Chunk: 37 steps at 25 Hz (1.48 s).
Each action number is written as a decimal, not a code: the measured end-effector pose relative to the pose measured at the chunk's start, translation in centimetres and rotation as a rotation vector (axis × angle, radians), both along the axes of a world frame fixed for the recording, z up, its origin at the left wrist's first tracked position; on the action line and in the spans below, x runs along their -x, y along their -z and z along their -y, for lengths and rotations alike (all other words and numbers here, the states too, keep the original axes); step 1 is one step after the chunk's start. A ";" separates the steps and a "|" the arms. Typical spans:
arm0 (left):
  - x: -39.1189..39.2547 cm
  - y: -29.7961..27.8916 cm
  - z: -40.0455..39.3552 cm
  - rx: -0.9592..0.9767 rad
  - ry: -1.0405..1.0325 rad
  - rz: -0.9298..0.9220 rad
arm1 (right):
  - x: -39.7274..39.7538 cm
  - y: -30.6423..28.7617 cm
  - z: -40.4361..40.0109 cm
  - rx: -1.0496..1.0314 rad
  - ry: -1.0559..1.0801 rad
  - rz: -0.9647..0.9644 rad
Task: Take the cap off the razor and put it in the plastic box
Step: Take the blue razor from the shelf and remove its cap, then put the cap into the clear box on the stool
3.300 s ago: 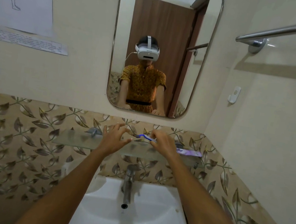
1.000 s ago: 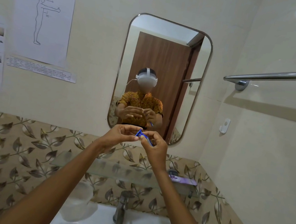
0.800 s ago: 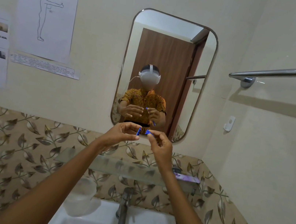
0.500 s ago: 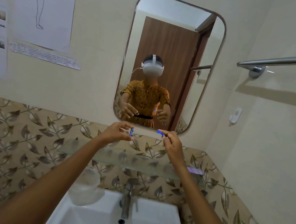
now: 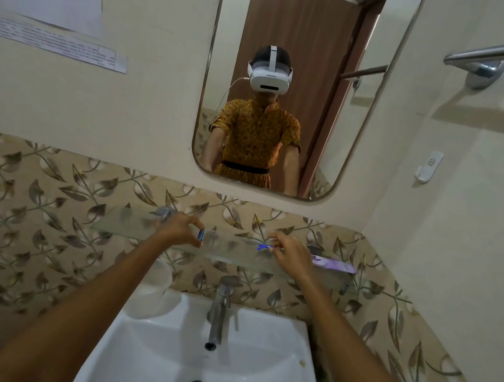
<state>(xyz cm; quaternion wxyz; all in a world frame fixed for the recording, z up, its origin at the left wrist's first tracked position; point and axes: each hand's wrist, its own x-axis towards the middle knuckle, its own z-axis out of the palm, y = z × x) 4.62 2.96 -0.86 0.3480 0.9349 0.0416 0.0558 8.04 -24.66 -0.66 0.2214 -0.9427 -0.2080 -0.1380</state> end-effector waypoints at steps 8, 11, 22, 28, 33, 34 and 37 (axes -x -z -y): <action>-1.4 1.1 -1.3 -0.090 0.074 -0.081 | -1.0 0.8 0.1 -0.051 -0.001 -0.029; -1.6 1.4 -1.3 -0.100 0.083 -0.094 | -0.9 1.0 0.0 -0.056 0.016 -0.053; 2.1 -2.7 -1.2 -0.097 0.043 0.473 | -0.3 -1.2 -1.9 -0.311 0.067 0.247; 5.4 -8.8 -2.2 -0.313 -0.230 0.866 | 2.1 -8.4 -6.7 -0.484 0.048 0.492; 10.0 -8.2 -7.6 -0.390 -0.465 0.728 | 4.7 -11.3 -13.3 -0.554 -0.061 0.482; 10.5 -7.7 -8.4 -0.395 -0.487 0.691 | 5.1 -11.6 -14.2 -0.557 -0.087 0.461; 14.9 -1.7 -12.3 -0.332 -0.596 0.548 | 7.2 -8.0 -19.8 -0.503 -0.197 0.317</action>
